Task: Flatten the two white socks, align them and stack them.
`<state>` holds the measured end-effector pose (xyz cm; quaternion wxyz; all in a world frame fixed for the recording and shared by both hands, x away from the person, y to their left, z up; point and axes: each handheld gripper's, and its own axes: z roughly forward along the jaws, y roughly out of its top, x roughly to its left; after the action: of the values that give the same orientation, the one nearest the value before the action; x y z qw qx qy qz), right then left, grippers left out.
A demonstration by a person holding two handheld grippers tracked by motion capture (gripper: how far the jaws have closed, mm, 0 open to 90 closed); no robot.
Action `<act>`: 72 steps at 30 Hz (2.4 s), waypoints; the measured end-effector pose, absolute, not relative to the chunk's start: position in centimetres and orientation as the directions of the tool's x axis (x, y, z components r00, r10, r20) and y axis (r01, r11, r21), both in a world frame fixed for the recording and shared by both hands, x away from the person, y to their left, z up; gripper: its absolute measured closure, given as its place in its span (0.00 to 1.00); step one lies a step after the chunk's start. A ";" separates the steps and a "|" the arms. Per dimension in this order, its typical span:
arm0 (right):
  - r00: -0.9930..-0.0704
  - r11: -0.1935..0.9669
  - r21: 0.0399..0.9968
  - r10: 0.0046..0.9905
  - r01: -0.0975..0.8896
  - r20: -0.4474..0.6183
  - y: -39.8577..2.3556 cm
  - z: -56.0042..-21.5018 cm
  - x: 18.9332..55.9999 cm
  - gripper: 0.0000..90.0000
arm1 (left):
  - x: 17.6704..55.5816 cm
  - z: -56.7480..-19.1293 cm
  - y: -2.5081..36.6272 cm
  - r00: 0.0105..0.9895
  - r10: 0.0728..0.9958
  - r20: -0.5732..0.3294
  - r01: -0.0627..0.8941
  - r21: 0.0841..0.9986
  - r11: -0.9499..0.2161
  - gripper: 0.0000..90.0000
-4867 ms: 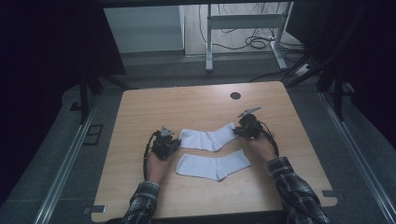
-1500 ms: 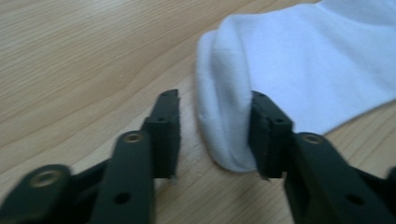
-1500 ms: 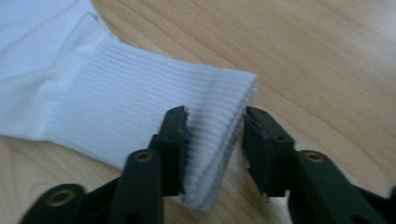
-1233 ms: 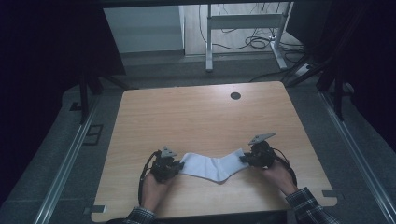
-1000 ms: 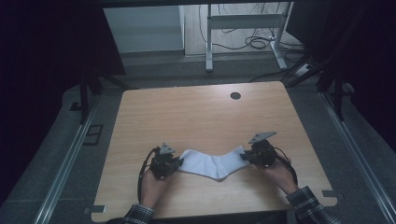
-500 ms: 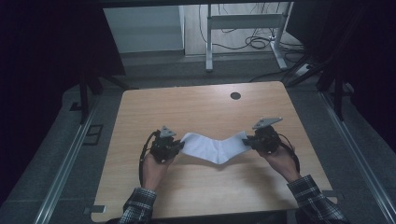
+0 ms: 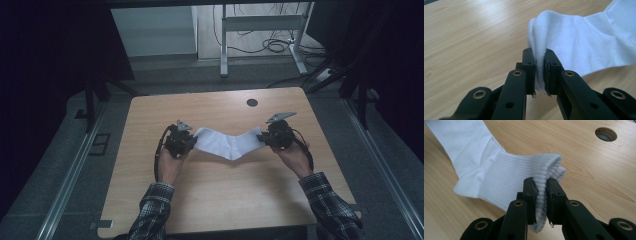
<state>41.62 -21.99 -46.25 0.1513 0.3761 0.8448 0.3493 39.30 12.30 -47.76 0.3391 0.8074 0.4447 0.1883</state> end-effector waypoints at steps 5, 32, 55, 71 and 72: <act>-0.660 0.470 0.701 0.751 0.537 0.002 -21.6 -47.3 42.7 0.86 | 40.2 -49.1 12.0 0.519 0.854 0.020 0.603 0.699 -0.383 0.90; -0.623 0.479 0.654 0.782 0.585 -0.016 -22.0 -52.1 44.1 0.68 | 40.7 -53.4 12.6 0.457 0.889 -0.030 0.667 0.673 -0.320 0.63; -0.666 0.479 0.680 0.746 0.555 0.018 -22.1 -50.0 42.4 0.37 | 39.0 -51.5 13.0 0.503 0.858 -0.102 0.634 0.719 -0.286 0.28; -0.710 0.513 0.700 0.705 0.497 -0.012 -22.6 -47.7 38.9 0.24 | 35.1 -49.0 13.6 0.573 0.810 -0.128 0.591 0.749 -0.300 0.19; -0.708 0.511 0.700 0.706 0.498 -0.011 -22.6 -47.6 38.6 0.24 | 34.8 -49.0 13.7 0.575 0.809 -0.124 0.589 0.749 -0.304 0.18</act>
<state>38.63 -22.65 -47.59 0.1492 0.3516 0.8563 0.3477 34.79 13.66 -48.97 0.3938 0.7951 0.4395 0.1398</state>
